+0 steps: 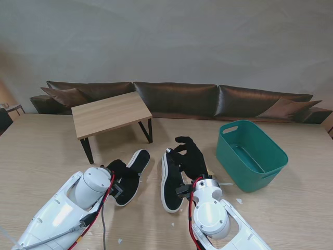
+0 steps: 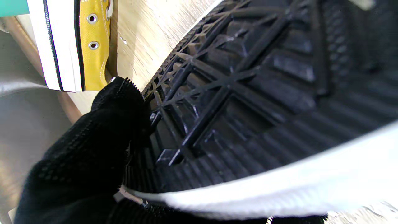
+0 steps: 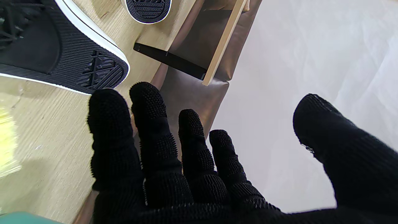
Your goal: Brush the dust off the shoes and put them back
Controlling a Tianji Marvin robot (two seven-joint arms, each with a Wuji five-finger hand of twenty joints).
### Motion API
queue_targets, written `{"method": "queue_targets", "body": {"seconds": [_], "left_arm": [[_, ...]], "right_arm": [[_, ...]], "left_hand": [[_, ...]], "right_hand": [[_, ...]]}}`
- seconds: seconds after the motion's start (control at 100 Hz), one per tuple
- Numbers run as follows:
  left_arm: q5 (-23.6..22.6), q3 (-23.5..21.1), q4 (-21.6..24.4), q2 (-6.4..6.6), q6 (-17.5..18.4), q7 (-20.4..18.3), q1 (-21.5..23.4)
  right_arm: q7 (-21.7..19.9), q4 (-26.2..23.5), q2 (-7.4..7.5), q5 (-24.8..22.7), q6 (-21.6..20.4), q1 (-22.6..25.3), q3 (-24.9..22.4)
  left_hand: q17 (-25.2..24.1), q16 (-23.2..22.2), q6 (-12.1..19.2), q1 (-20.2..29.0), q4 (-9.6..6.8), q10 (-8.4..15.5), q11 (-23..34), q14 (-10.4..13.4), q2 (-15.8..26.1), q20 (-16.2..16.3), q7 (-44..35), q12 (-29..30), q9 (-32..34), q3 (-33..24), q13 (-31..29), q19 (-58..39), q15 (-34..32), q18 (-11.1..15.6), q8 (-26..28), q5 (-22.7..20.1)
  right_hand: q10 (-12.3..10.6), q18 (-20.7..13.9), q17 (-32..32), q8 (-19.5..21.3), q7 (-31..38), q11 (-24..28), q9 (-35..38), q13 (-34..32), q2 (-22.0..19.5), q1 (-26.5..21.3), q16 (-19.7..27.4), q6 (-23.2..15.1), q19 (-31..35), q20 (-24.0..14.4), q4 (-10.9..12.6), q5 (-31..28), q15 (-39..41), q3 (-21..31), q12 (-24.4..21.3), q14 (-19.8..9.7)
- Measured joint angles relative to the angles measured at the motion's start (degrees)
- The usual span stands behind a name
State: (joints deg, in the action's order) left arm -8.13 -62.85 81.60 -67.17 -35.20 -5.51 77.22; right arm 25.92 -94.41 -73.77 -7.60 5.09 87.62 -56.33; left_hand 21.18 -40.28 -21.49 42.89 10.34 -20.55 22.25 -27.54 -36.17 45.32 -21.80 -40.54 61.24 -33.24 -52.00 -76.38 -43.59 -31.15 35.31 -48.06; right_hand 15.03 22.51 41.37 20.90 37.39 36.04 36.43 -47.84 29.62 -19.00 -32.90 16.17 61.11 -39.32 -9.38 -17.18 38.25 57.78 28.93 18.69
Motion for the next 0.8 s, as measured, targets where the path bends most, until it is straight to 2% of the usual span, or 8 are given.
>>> {"method": "queue_targets", "body": {"seconds": [0.17, 0.19, 0.27, 0.39, 0.61, 0.64, 0.8], "left_arm": [[-0.35, 0.21, 0.50, 0.31, -0.90, -0.88, -0.21], [-0.39, 0.22, 0.59, 0.34, -1.04, -0.95, -0.21], [-0.55, 0.23, 0.91, 0.39, -1.58, -1.05, -0.17], [-1.18, 0.40, 1.51, 0.59, -2.34, -1.54, -0.14], [-2.21, 0.71, 2.13, 1.05, -3.17, -2.63, -0.31], [-2.43, 0.80, 2.32, 1.16, -3.56, -2.89, -0.37], [-4.07, 1.16, 2.87, 1.54, -4.39, -3.56, -0.46]], "right_arm": [[-0.16, 0.03, 0.01, 0.28, 0.00, 0.02, -0.07], [-0.19, 0.03, 0.01, 0.31, 0.00, 0.02, -0.08], [-0.22, 0.03, 0.01, 0.37, 0.01, 0.03, -0.09], [-0.33, 0.04, 0.02, 0.62, 0.03, 0.06, -0.15], [-0.71, 0.00, 0.05, 1.15, 0.03, 0.20, -0.29], [-0.79, 0.00, 0.06, 1.18, 0.03, 0.20, -0.29], [-0.97, -0.02, 0.09, 1.47, 0.04, 0.22, -0.35]], "left_hand": [[-2.24, 0.78, 0.31, -0.03, 0.00, 0.03, -0.13, 0.00, 1.77, -1.83, 2.14, 1.58, -1.22, 0.50, 2.11, 3.69, 1.86, 0.00, -1.42, 0.11], [-2.61, 1.02, 0.38, -0.03, -0.57, 0.03, -0.13, 0.00, 1.81, -1.97, 2.46, 1.63, -1.46, 0.74, 2.11, 3.78, 2.15, 0.00, -1.65, 0.13], [-2.85, 1.60, 0.51, -0.03, -0.55, 0.04, -0.20, 0.00, 2.00, -2.68, 3.56, 2.75, -1.85, 0.76, 2.11, 5.40, 3.35, 0.01, -2.50, 0.14], [-4.10, 2.26, 0.66, -0.04, -0.57, 0.04, -0.25, -0.04, 4.12, -3.59, 4.74, 3.49, -3.04, 2.10, 2.52, 7.47, 4.86, 0.16, -3.68, 1.32], [-4.89, 2.55, 1.34, -0.04, -0.61, 0.06, -0.30, -1.25, 5.46, -5.18, 7.57, 6.26, -3.87, 3.45, 4.56, 11.82, 5.78, 0.15, -7.19, 1.85], [-4.93, 2.91, 1.36, -0.04, -1.73, 0.08, -0.34, -1.30, 5.46, -5.66, 7.89, 6.53, -4.29, 3.61, 4.58, 12.12, 6.04, 0.13, -7.67, 2.16], [-4.95, 3.45, 1.67, -0.56, -1.73, 0.08, -0.36, -1.56, 6.19, -6.38, 8.92, 7.42, -4.51, 3.95, 4.58, 12.87, 7.04, 0.06, -9.12, 2.23]], "right_hand": [[0.00, 0.00, 0.00, 0.00, 0.00, 0.00, -0.01, 0.00, 0.00, 0.00, 0.00, 0.00, 0.00, 0.00, 0.00, 0.00, 0.00, 0.00, 0.00, 0.00], [0.00, 0.00, 0.00, 0.00, 0.00, 0.00, -0.02, 0.00, 0.00, 0.00, 0.00, 0.00, 0.00, 0.00, 0.00, 0.00, 0.00, 0.00, 0.00, 0.00], [0.00, 0.00, 0.00, 0.00, 0.00, 0.00, -0.02, 0.00, 0.00, 0.00, 0.00, 0.00, 0.00, 0.00, 0.00, 0.00, 0.00, 0.00, 0.00, 0.00], [0.00, -0.01, 0.00, 0.00, 0.00, 0.09, -0.71, 0.00, 0.00, 0.00, 0.00, 0.00, 0.00, 0.00, 0.00, 0.00, 0.00, 0.00, -0.01, 0.00], [0.00, -0.01, -0.01, 0.00, 0.00, 0.04, -0.71, 0.00, 0.00, 0.00, 0.00, 0.00, 0.00, 0.00, 0.00, 0.00, 0.00, 0.00, -0.02, 0.00], [0.00, -0.01, -0.01, 0.00, 0.00, 0.04, -0.71, 0.00, 0.00, 0.00, 0.00, 0.00, 0.00, 0.00, 0.00, 0.00, 0.00, 0.00, -0.02, 0.00], [0.00, -0.01, -0.01, 0.00, 0.00, 0.04, -0.71, 0.00, 0.00, 0.00, 0.00, 0.00, 0.00, 0.00, 0.00, 0.00, 0.00, 0.00, -0.02, 0.04]]}}
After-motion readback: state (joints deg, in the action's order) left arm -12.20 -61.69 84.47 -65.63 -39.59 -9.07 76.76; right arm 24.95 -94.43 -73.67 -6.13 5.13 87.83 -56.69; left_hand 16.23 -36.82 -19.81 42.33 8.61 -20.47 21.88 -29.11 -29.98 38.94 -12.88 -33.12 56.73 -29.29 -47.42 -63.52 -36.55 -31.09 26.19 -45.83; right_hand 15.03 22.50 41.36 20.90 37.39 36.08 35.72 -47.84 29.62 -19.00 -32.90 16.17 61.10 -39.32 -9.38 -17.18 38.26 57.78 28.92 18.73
